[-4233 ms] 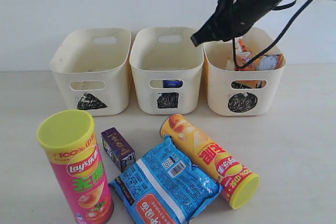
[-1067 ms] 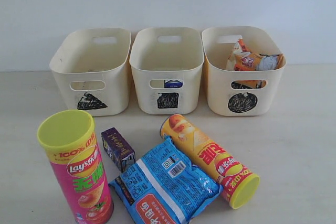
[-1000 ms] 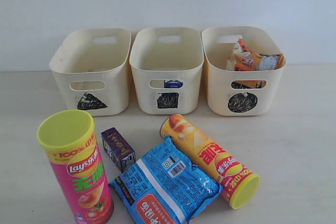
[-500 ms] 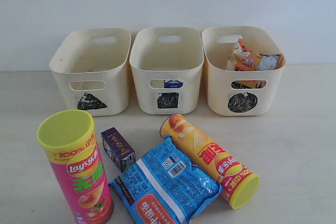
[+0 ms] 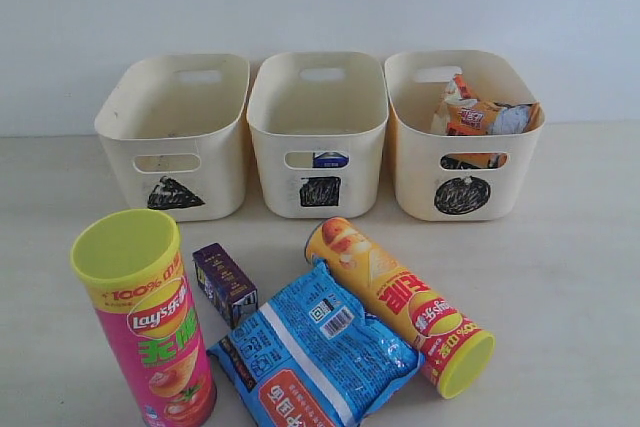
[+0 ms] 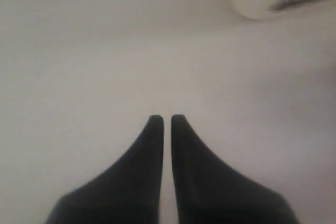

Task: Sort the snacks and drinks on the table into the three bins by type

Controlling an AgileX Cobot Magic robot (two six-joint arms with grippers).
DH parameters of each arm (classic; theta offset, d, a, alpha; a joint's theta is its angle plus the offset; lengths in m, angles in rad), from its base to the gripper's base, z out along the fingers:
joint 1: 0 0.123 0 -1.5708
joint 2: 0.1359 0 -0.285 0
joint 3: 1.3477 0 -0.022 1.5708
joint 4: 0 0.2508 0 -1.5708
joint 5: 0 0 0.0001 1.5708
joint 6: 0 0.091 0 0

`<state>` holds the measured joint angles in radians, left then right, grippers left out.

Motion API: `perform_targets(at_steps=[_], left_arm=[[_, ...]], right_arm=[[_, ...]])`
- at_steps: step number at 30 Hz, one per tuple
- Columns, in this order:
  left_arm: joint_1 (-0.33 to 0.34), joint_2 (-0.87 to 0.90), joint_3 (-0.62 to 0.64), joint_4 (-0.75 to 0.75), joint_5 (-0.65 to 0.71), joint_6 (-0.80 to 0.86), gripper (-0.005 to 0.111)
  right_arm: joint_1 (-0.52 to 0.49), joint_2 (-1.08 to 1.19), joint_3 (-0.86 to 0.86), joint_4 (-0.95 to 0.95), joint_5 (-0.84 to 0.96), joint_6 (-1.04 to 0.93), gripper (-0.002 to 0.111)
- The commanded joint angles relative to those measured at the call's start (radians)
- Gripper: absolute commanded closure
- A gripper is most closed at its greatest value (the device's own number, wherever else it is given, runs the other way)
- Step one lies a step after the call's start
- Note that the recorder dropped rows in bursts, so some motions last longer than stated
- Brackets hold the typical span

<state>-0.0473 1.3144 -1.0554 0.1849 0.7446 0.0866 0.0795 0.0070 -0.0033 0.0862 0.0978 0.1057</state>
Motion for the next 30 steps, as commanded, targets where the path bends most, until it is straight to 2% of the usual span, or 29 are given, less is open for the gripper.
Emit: perform_targets(at_steps=[1, 6, 9, 11, 12, 17, 19, 22, 25, 30], left_arm=[[-0.018, -0.029, -0.039, -0.384, 0.252, 0.588, 0.103], [-0.02, -0.174, -0.036, -0.468, 0.476, 0.733, 0.103], [-0.023, -0.228, -0.03, -0.61, 0.476, 0.758, 0.102], [-0.023, -0.254, -0.001, -0.668, 0.476, 0.792, 0.089], [-0.023, -0.266, 0.029, -0.675, 0.476, 0.814, 0.074], [-0.023, -0.273, 0.123, -0.758, 0.476, 0.856, 0.022], [-0.027, -0.273, 0.15, -0.828, 0.476, 0.881, 0.014], [-0.071, -0.273, 0.166, -0.883, 0.438, 0.934, 0.012], [-0.147, -0.273, 0.166, -0.842, 0.332, 0.937, 0.012], [-0.196, -0.271, 0.204, -0.811, 0.194, 0.943, 0.012]], right_arm=[[0.003, -0.007, 0.003, 0.002, -0.001, -0.011, 0.108], [0.003, -0.007, 0.003, 0.009, -0.001, -0.007, 0.108], [0.003, -0.007, 0.003, 0.009, -0.001, -0.007, 0.108], [0.003, -0.007, 0.003, 0.009, 0.005, -0.007, 0.108], [0.003, -0.007, 0.003, 0.009, 0.005, -0.007, 0.108], [0.003, -0.007, 0.003, 0.009, 0.005, -0.007, 0.108], [0.003, -0.007, 0.003, 0.009, 0.005, -0.007, 0.108], [0.003, -0.007, 0.003, 0.009, 0.005, -0.007, 0.108], [0.003, -0.007, 0.003, 0.009, 0.005, -0.007, 0.108], [0.003, -0.007, 0.003, 0.009, 0.005, -0.005, 0.108]])
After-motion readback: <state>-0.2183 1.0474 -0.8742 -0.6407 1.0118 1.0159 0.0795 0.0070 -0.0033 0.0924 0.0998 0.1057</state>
